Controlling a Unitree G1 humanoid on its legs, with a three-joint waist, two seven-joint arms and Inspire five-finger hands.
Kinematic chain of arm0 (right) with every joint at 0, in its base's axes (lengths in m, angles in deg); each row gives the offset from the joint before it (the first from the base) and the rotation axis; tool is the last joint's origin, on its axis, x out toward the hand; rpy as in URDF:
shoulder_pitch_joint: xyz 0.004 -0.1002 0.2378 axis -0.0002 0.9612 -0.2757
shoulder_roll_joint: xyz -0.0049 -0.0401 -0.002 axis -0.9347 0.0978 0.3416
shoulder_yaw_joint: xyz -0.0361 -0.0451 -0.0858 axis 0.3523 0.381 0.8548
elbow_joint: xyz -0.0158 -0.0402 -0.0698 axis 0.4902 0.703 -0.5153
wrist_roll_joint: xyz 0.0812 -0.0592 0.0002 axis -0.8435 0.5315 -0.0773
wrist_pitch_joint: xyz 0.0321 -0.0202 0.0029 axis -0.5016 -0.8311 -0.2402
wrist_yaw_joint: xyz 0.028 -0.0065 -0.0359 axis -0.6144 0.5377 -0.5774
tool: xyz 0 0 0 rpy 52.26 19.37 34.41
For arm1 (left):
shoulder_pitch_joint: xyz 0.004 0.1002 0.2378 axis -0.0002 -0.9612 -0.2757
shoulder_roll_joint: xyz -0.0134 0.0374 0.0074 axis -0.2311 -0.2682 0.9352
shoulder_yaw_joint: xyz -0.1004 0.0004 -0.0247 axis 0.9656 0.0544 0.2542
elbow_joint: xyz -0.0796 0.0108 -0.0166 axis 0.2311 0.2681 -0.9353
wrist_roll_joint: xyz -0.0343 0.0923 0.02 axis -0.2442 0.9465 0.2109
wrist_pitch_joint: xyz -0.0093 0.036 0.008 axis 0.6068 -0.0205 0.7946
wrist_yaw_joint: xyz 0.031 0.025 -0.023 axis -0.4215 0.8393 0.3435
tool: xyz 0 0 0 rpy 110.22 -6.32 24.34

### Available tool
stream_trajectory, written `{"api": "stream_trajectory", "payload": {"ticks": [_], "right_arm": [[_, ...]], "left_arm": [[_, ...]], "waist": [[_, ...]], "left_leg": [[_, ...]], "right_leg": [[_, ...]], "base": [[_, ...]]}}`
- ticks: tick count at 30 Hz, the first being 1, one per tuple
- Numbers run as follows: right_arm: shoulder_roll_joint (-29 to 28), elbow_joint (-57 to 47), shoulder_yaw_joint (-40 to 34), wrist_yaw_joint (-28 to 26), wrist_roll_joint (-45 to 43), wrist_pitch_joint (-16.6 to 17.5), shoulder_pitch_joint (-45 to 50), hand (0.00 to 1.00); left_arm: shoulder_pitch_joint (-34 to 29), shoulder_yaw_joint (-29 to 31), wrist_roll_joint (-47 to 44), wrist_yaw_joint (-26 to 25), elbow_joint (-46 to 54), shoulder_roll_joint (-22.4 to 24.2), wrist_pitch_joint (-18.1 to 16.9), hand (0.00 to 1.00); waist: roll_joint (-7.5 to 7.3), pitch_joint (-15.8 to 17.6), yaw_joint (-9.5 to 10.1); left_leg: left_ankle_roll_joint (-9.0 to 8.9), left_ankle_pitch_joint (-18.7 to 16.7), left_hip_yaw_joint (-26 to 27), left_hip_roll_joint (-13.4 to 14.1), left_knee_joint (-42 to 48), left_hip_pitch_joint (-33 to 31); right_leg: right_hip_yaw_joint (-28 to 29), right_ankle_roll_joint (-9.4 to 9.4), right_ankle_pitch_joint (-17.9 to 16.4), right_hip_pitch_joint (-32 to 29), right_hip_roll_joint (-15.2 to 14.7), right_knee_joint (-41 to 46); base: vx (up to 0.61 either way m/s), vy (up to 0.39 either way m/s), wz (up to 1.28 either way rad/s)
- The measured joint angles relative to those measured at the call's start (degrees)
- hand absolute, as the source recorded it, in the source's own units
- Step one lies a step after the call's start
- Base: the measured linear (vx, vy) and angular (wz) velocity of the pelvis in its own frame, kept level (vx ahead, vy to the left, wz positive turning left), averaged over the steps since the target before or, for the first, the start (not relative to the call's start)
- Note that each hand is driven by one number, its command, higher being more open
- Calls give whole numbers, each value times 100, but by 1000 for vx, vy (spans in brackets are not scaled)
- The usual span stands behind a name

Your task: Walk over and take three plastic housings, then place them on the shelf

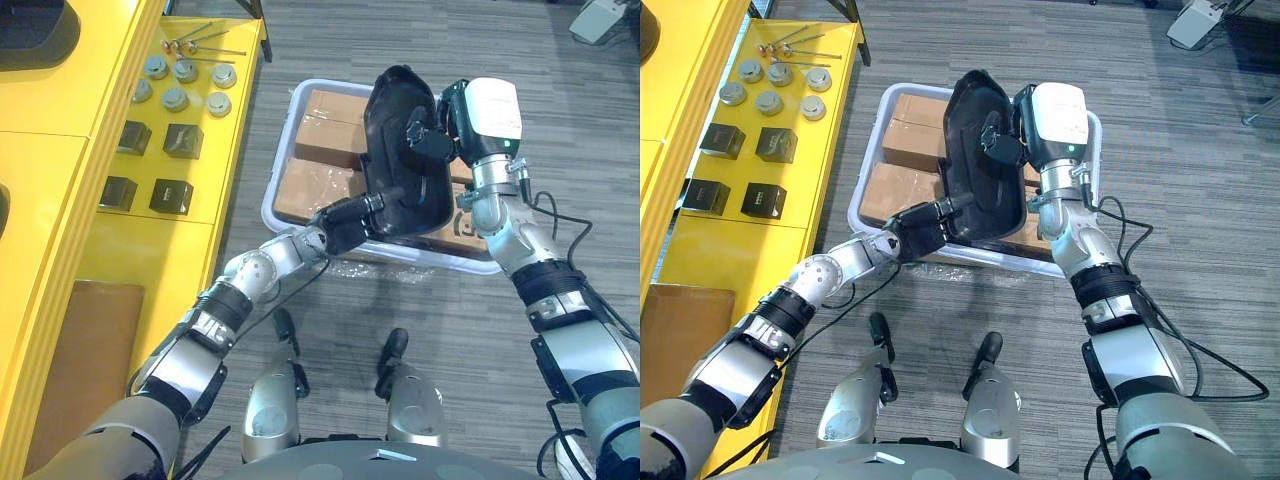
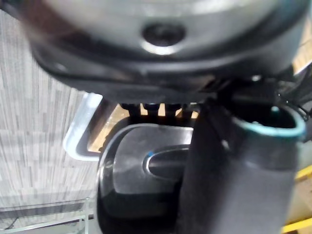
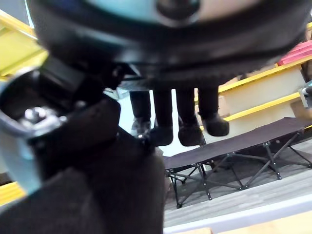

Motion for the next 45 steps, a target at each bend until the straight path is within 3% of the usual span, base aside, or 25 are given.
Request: {"api": "stream_trajectory", "payload": {"ticks": [7,11,12,21,28,32,36,37,40,42,45], "right_arm": [[-265,-4,1,102,-3,3,-84,0],[-471,-82,3,103,-8,71,-172,0],[-502,-130,1,107,-11,129,-172,0],[-866,-720,-119,363,-27,366,312,0],[-958,-944,-220,615,-29,429,774,0],[-1142,-1102,-243,697,-32,487,1200,0],[-1344,-1413,-252,760,-16,716,1988,0],[-1366,-1465,-235,774,-7,819,2195,100],[-1433,-1667,-234,899,-10,933,2725,100],[-1605,-2014,-278,1134,-27,1034,3265,100],[-1635,-2558,-295,1170,-111,1103,3825,100]], "left_arm": [[117,45,-215,-567,-203,222,-80,100],[186,44,-256,-757,-229,369,-208,100],[243,36,-256,-783,-332,414,-261,0],[249,-41,-478,-622,-773,478,-1075,0],[-27,-258,-519,-124,-796,472,-1497,0],[-590,-342,-634,88,-571,479,-1635,0],[-1632,-347,-616,104,19,457,-1703,0],[-1908,-357,-582,105,185,435,-1704,0],[-2504,-355,-216,102,586,433,-1790,0],[-3153,-175,685,-66,1248,444,-2318,0],[-3748,262,1878,-410,2119,478,-2795,0]], "waist": [[-25,15,72],[-135,63,69],[-176,70,70],[-493,103,76],[-547,94,86],[-661,26,83],[-681,-17,117],[-678,-83,134],[-680,-278,245],[-680,-399,238],[-631,-618,261]], "left_leg": [[1,0,99,18,1,-2],[0,0,129,34,2,29],[0,0,135,35,2,30],[-54,-50,272,45,2,226],[-90,-120,322,61,1,427],[-116,-149,323,79,2,443],[-133,-254,299,59,0,713],[-151,-287,288,57,-3,730],[-160,-345,288,51,-6,763],[-169,-353,255,37,-4,862],[-188,-368,234,35,-4,897]], "right_leg": [[138,-3,-2,-109,6,73],[155,-5,-2,-108,18,84],[176,-5,-1,-109,18,84],[322,-6,-1,-8,31,54],[331,-1,5,217,77,-98],[317,-1,3,249,101,-133],[274,31,-64,589,96,-226],[265,38,-97,619,95,-230],[259,52,-120,660,92,-253],[142,63,-127,825,90,-315],[104,71,-151,888,92,-333]], "base": [[5,-18,-7],[0,-27,-4],[2,-28,-4],[16,-27,-8],[18,-17,-3],[53,-25,0],[69,-16,6],[28,-7,4],[50,-8,1],[69,-21,8],[56,-20,8]]}}
